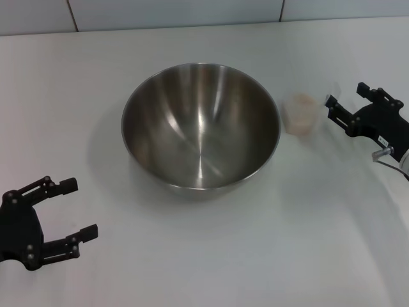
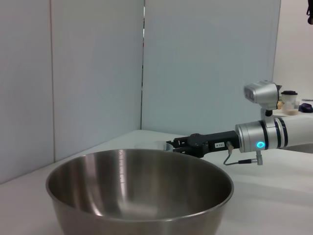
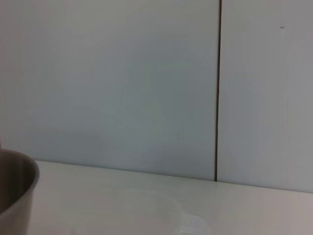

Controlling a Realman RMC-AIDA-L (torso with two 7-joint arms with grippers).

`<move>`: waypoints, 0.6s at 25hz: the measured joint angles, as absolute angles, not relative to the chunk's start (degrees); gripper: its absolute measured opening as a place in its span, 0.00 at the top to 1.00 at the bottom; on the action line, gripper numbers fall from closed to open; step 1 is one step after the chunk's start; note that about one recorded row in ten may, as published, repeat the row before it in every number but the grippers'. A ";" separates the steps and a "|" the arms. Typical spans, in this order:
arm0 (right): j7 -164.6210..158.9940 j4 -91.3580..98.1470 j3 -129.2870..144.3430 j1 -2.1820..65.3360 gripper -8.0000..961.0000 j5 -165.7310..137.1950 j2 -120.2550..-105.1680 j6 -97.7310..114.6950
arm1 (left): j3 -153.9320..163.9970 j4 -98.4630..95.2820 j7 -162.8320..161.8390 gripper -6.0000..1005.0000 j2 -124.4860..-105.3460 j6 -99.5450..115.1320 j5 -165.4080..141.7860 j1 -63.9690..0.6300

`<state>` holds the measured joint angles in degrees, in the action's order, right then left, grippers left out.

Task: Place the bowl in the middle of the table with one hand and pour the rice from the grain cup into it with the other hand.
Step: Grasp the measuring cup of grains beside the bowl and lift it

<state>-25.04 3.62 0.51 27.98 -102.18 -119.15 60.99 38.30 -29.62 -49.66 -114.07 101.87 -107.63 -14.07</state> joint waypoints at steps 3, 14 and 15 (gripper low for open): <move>-25.04 3.99 0.35 28.48 0.25 -102.14 -119.10 60.20 | 38.12 -29.65 -49.66 0.14 -114.08 101.87 -107.61 -14.07; -25.04 4.74 0.18 30.04 0.25 -101.95 -119.09 59.37 | 37.57 -29.71 -49.66 0.14 -114.08 101.89 -107.57 -14.39; -25.04 4.75 0.21 30.15 0.25 -101.95 -119.09 59.19 | 37.54 -29.70 -49.66 0.14 -114.08 101.90 -107.57 -14.41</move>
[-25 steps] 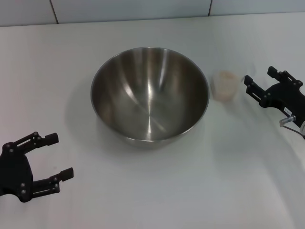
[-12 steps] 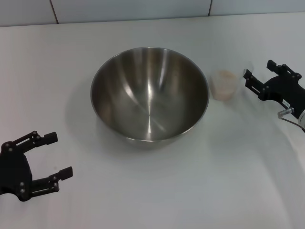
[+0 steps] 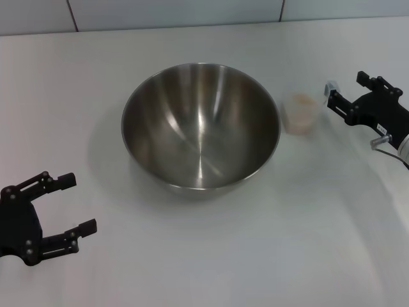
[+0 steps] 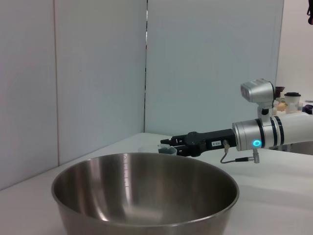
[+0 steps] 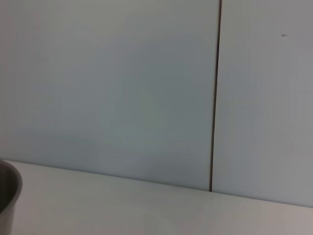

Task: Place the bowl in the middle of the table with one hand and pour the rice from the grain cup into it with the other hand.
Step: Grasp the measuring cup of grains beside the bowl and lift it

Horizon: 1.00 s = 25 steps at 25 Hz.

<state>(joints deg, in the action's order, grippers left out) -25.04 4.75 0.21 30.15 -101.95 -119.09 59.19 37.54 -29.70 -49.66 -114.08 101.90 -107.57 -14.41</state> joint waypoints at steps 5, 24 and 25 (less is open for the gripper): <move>-25.04 4.75 0.21 30.40 0.25 -101.95 -119.09 58.87 | 37.44 -29.71 -49.66 0.14 -114.13 101.94 -107.49 -14.46; -22.09 3.23 0.18 30.32 0.55 -101.95 -119.27 60.07 | 37.35 -29.71 -49.66 0.14 -114.09 101.95 -107.49 -14.53; -22.09 3.20 0.17 30.32 0.59 -101.95 -119.27 60.08 | 37.36 -29.71 -49.66 0.14 -114.08 101.95 -107.49 -14.52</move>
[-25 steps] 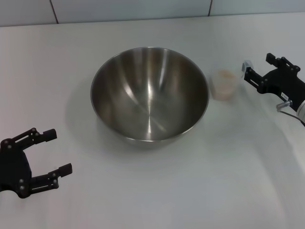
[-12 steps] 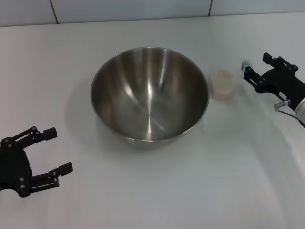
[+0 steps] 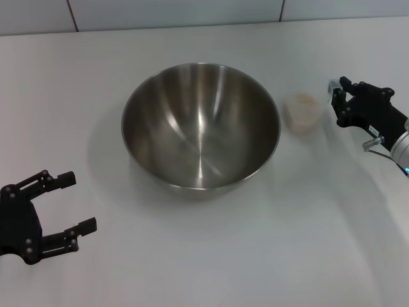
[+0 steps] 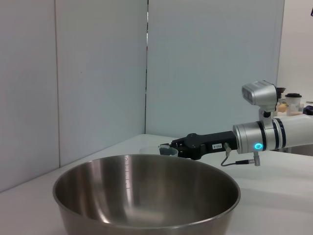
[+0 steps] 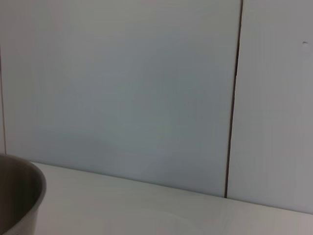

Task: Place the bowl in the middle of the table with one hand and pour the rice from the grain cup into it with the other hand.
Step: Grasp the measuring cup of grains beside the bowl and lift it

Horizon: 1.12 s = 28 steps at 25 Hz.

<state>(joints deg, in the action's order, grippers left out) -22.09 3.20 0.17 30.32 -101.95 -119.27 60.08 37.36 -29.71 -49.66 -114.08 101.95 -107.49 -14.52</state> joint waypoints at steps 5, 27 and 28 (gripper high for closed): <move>-22.49 3.10 0.33 30.32 0.87 -101.95 -119.27 60.11 | 37.36 -29.71 -49.66 0.14 -113.99 101.95 -107.49 -14.50; -22.83 3.51 -7.53 28.36 0.97 -101.12 -119.09 77.82 | 37.35 -29.71 -49.78 0.14 -113.91 101.95 -107.84 -14.50; -22.83 3.58 -7.78 28.27 0.97 -101.11 -119.08 78.57 | 37.35 -29.71 -50.29 0.14 -113.93 101.95 -107.83 -14.50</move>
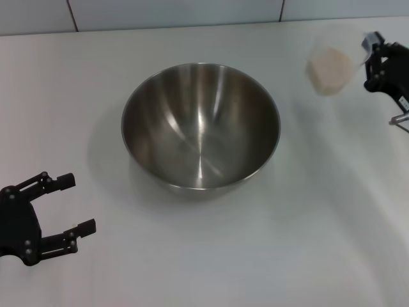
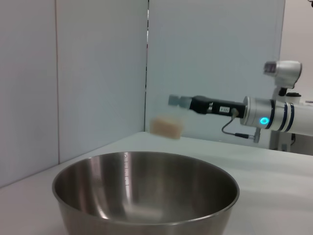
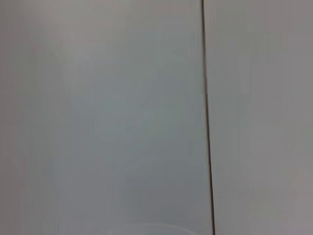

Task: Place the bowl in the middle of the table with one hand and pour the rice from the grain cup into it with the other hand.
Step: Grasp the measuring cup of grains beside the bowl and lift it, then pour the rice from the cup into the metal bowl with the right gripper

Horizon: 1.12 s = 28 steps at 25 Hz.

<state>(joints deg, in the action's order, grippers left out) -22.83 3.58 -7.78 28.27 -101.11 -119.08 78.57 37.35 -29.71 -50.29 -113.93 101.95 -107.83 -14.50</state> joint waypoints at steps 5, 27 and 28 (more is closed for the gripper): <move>-22.54 3.84 -7.85 28.28 0.97 -101.08 -119.03 79.17 | 37.35 -29.71 -50.45 0.14 -113.96 101.95 -107.68 -14.50; -23.13 0.48 12.20 37.70 0.97 -101.71 -119.30 81.68 | 37.35 -30.33 -50.35 0.14 -114.34 102.56 -107.62 -13.97; -23.33 0.41 12.89 38.03 0.97 -101.73 -119.30 81.60 | 37.35 -30.33 -50.34 0.14 -114.35 102.57 -107.62 -13.97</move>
